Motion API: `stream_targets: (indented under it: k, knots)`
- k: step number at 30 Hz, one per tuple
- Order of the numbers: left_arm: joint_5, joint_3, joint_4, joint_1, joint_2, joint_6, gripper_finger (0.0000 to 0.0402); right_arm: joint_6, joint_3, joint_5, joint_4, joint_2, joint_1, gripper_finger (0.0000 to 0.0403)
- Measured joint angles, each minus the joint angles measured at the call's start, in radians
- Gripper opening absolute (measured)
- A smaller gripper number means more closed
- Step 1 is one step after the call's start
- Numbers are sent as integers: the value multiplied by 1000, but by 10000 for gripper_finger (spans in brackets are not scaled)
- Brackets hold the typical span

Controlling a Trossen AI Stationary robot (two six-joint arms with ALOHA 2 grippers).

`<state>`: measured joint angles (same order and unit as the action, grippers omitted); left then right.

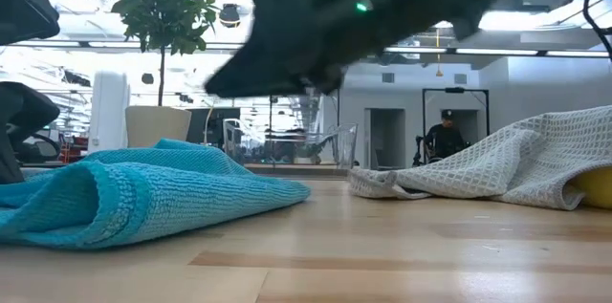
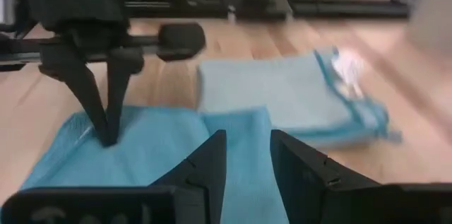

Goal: Fold microfiber towels
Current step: Fold the blue microfiber cloth

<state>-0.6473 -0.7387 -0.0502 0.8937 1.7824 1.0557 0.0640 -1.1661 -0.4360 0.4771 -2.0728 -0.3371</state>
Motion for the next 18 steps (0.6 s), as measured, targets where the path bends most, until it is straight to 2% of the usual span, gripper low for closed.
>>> stream_targets:
  k: [3,5,9,14,18]
  knots:
    - [-6,0,1,8,1,4,4,-30,-63,156,-22,-25,54,138]
    - [-6,0,-2,14,1,15,4,-15,-104,215,-69,-53,86,142]
    - [-14,1,-4,30,2,30,4,-21,-136,237,-133,-82,119,148]
    - [-20,1,-9,37,2,37,4,-20,-138,296,-123,-101,122,150]
    - [-20,1,-10,37,2,29,4,-20,-139,300,-107,-121,114,146]
